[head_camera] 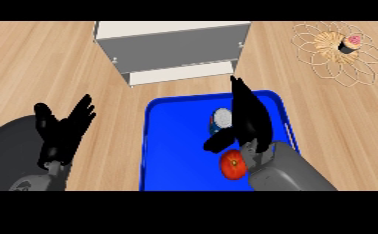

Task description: Pick the can from the tray and place it in the tiered shelf

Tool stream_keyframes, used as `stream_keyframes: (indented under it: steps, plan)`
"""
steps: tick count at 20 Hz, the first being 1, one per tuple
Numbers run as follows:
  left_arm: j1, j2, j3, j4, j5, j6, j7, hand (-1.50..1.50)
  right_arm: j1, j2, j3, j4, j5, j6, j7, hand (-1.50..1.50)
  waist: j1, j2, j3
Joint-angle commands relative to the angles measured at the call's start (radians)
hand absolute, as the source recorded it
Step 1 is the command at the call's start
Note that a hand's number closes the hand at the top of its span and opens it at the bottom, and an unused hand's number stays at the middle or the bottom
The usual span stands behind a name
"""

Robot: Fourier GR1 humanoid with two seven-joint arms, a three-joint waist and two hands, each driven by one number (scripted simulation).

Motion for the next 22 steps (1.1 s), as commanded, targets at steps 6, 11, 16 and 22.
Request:
stream_keyframes:
  steps: [6,11,16,22]
  plan:
    - [0.028,-0.027,-0.019,0.022,-0.031,-0.009,-0.024,0.0,-0.022,0.104,-0.058,0.159,0.118,0.015,0.138,-1.5,0.006,0.006,-0.004]
    - [0.021,-0.019,-0.004,-0.027,-0.031,0.0,0.028,0.0,0.124,0.079,-0.029,0.122,0.222,-0.017,0.053,-1.5,-0.004,0.003,-0.003]
    - [0.002,-0.089,-0.017,0.101,-0.069,-0.005,-0.067,0.0,0.057,0.16,-0.131,0.233,0.237,-0.017,-0.044,-1.5,-0.002,0.007,-0.004]
    - [-0.023,-0.024,0.061,0.047,-0.042,-0.048,0.018,0.0,0.024,0.204,-0.204,0.356,0.261,-0.023,-0.153,-1.5,0.003,0.006,-0.003]
